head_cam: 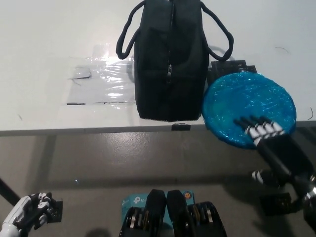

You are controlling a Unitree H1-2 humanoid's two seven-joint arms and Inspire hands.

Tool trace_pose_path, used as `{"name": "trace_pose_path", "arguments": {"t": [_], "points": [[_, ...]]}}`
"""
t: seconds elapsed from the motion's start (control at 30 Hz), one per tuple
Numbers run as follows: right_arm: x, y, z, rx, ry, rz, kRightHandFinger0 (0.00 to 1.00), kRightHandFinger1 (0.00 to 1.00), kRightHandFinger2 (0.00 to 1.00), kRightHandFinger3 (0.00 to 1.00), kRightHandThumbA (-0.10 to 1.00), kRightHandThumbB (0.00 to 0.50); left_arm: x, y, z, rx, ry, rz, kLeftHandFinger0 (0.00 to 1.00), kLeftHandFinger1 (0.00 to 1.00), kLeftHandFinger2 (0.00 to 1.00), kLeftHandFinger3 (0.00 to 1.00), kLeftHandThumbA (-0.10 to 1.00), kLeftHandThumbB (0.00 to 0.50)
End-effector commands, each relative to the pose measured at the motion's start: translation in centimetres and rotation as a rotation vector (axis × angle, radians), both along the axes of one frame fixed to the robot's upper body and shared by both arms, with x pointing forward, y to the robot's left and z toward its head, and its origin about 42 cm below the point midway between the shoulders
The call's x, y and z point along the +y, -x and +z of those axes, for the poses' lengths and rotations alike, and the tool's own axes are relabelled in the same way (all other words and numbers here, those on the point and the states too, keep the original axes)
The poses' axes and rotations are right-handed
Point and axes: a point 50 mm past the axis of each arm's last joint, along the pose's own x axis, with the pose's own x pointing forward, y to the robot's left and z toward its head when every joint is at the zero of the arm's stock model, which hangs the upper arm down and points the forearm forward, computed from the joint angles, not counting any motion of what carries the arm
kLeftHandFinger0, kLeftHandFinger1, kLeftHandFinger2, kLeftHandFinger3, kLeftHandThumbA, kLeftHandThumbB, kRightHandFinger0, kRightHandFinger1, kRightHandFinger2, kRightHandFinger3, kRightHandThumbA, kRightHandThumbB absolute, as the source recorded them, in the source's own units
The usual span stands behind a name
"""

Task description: The robot uses its right hand to pick up a stack of plates kept in the middle of the desk and put it inside a bag kept next to it

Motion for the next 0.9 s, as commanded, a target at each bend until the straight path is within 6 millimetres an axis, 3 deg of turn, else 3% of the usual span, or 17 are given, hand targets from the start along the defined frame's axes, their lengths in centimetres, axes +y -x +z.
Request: {"name": "trace_pose_path", "arguments": {"t": [0.0, 0.13, 0.67, 0.87], "points": [[-0.6, -1.0, 2.5, -0.097, 0.031, -0.026, 1.00, 1.00, 1.00, 1.00, 1.00, 0.500, 0.9, -0.2, 1.2, -0.052, -0.018, -0.004, 0.02, 0.27, 0.39, 0.37, 0.36, 0.500], [-0.5, -0.8, 3.6, -0.130, 0.033, -0.021, 1.00, 1.00, 1.00, 1.00, 1.00, 0.500, 0.9, -0.3, 1.2, -0.048, -0.019, 0.000, 0.02, 0.25, 0.37, 0.35, 0.34, 0.500], [0.2, 0.8, -2.0, 0.003, 0.024, -0.032, 1.00, 1.00, 1.00, 1.00, 1.00, 0.500, 0.8, -0.3, 1.1, -0.050, -0.024, -0.008, 0.02, 0.24, 0.38, 0.36, 0.37, 0.500], [-0.4, 0.1, -1.9, -0.004, 0.029, -0.063, 1.00, 1.00, 1.00, 1.00, 1.00, 0.500, 0.6, 0.0, 1.0, -0.046, -0.024, -0.008, 0.03, 0.24, 0.37, 0.36, 0.37, 0.500]]}}
